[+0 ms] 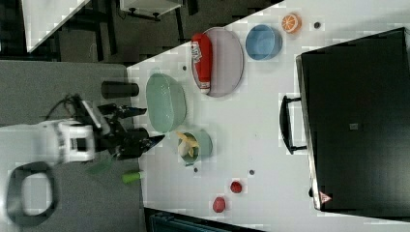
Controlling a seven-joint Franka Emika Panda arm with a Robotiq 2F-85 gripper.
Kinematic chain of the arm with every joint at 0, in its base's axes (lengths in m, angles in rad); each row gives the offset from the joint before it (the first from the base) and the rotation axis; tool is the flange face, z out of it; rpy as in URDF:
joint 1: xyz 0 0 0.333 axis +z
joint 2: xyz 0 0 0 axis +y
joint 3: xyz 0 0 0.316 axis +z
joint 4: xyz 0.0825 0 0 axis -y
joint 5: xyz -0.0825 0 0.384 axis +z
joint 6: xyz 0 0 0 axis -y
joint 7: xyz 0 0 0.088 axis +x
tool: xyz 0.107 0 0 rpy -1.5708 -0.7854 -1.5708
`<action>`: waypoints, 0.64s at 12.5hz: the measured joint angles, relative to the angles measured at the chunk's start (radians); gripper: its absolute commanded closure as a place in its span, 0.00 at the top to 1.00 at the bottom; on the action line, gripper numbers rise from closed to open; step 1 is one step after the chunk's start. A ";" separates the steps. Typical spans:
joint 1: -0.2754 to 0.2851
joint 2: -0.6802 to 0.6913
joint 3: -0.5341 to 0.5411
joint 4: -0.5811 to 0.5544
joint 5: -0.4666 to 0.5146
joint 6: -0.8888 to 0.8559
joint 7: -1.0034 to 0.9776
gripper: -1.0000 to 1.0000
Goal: Pick Banana and place it in mug.
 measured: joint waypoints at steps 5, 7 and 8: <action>-0.031 -0.071 -0.037 0.164 -0.034 -0.270 -0.012 1.00; -0.015 -0.075 -0.029 0.154 -0.087 -0.281 -0.013 1.00; -0.004 -0.069 -0.029 0.145 -0.087 -0.282 -0.013 1.00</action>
